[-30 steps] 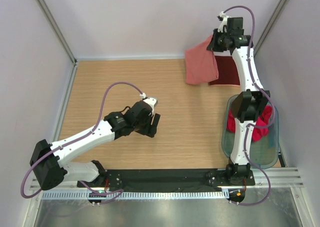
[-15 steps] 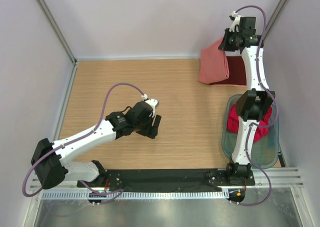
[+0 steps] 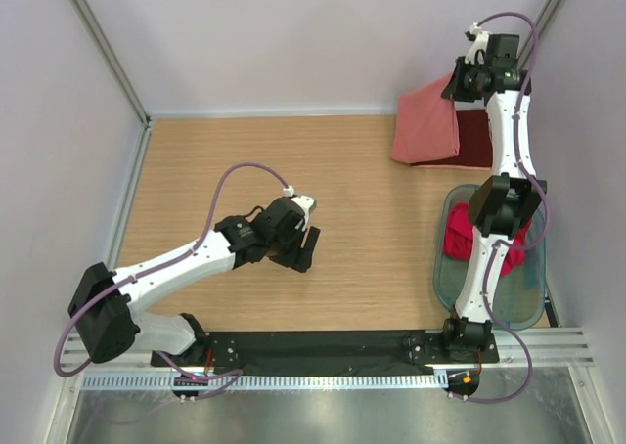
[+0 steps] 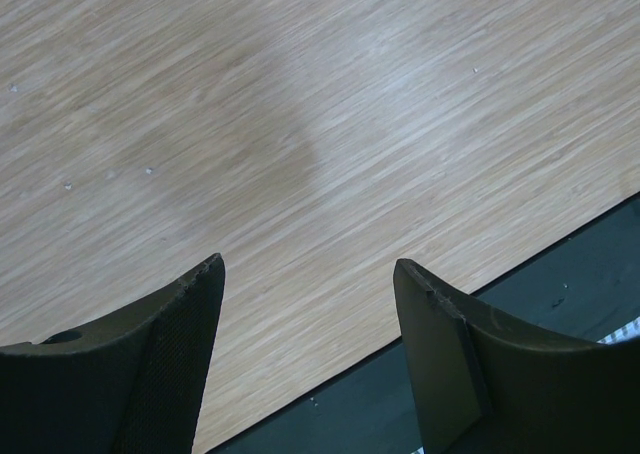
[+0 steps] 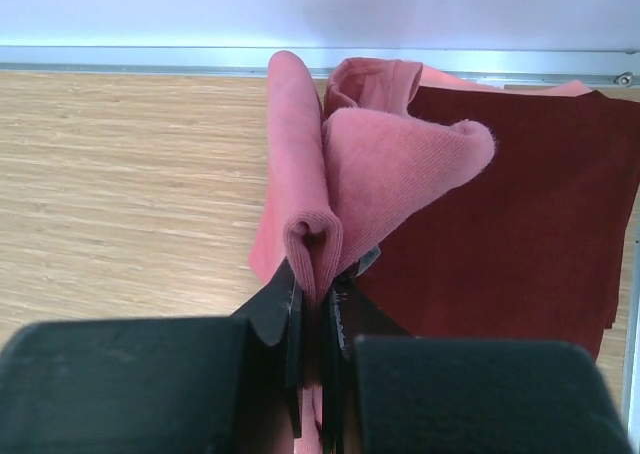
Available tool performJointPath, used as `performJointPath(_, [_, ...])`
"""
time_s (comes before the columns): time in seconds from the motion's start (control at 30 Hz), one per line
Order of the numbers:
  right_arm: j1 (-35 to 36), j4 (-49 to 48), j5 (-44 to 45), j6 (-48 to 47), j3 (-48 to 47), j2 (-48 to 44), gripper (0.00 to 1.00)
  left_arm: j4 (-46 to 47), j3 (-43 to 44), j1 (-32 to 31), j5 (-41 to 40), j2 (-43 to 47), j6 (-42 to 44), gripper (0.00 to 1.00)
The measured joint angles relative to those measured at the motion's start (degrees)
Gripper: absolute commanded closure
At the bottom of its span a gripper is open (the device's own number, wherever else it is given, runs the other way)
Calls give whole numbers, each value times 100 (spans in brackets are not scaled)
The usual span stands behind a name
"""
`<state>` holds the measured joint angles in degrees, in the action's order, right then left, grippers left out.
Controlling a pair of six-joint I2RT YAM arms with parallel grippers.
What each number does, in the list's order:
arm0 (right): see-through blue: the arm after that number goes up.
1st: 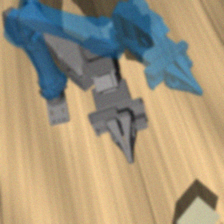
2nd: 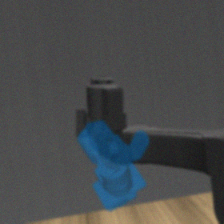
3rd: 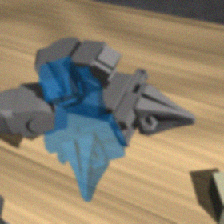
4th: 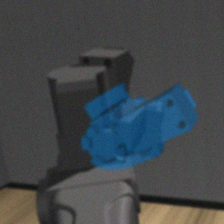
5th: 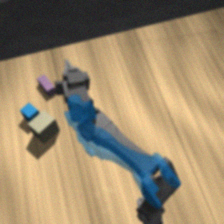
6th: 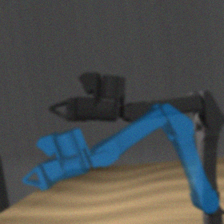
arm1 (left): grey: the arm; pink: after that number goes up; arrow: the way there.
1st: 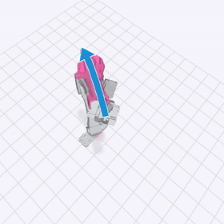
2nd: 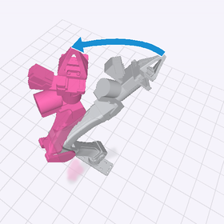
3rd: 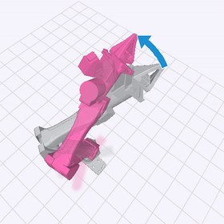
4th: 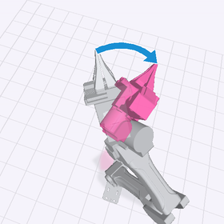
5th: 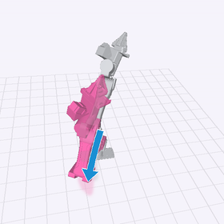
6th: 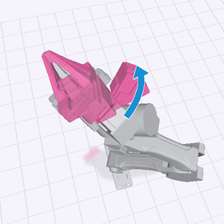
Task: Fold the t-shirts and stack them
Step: Neatly place the folded tshirt to the corner
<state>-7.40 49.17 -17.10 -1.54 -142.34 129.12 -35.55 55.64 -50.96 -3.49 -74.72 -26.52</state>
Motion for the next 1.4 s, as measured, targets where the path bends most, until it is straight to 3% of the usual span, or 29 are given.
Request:
performJointPath(0.4, [-85,190,-566,-76,505,-339,99,15,256,7,120,-297,146,30])
performJointPath(1.0, [-308,369,-597,-162,332,-498,99,2,291,48,177,-315,151,30])
performJointPath(1.4, [-470,203,-638,-166,-479,420,99,-66,339,59,227,-398,192,30])
